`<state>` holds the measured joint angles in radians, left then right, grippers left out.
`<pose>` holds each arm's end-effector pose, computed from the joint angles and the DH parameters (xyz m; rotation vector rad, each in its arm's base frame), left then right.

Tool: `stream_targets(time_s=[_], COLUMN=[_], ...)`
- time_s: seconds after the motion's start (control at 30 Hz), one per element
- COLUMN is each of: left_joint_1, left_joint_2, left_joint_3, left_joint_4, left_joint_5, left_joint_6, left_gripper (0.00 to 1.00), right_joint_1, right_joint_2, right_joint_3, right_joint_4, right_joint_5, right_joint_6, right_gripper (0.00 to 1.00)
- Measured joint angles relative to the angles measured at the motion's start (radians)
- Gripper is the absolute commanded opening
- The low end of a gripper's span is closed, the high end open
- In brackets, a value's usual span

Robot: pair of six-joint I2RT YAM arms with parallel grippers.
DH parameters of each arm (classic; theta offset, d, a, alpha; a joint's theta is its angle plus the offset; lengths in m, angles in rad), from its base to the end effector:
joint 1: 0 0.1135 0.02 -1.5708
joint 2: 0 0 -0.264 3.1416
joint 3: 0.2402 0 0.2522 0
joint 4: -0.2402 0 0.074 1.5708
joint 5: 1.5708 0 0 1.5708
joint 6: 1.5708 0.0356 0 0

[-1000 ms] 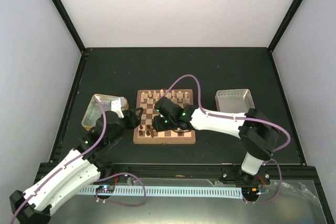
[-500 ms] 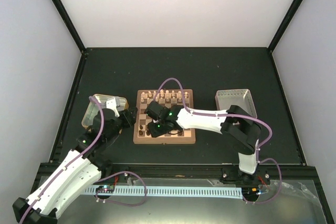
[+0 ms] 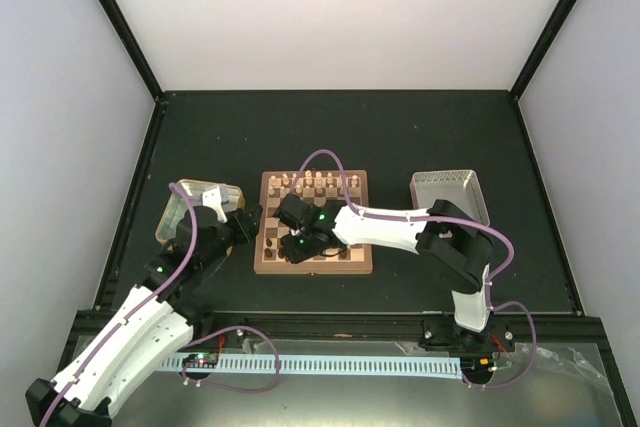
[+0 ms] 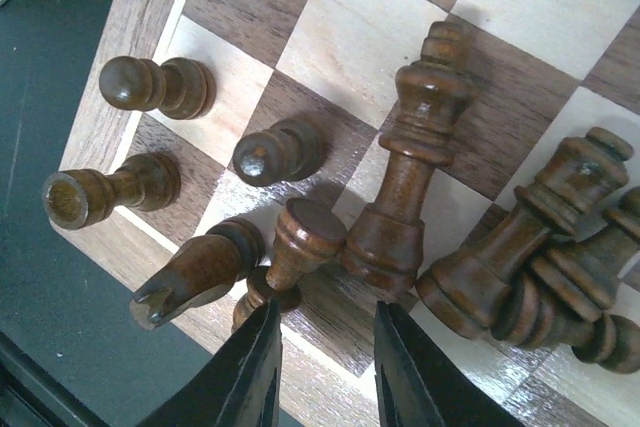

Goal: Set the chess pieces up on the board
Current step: Pick up the chess piece from the chessboard.

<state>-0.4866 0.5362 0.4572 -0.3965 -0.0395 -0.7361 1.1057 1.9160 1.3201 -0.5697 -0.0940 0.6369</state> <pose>0.1239 -0.0639 0.2387 -0.2896 2.1043 -0.7091 0.1714 0.3491 0.1735 -0.7013 2.8164 0.5440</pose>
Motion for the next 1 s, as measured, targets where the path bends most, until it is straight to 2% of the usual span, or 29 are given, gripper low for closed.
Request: stream_targets(time_s=[0.33, 1.0], left_joint_1=[0.010, 0.016], left_joint_2=[-0.014, -0.020], left_joint_3=[0.000, -0.002], left_joint_4=[0.000, 0.000], left_joint_5=[0.003, 0.008], left_joint_6=[0.001, 0.002], left_gripper=[0.59, 0.59], right_joint_1=[0.018, 0.056], right_joint_2=[0.000, 0.032], right_joint_3=[0.006, 0.073], right_joint_4=[-0.021, -0.068], right_joint_5=[0.019, 0.066], right_joint_6=[-0.019, -0.061], right_gripper=[0.35, 0.37])
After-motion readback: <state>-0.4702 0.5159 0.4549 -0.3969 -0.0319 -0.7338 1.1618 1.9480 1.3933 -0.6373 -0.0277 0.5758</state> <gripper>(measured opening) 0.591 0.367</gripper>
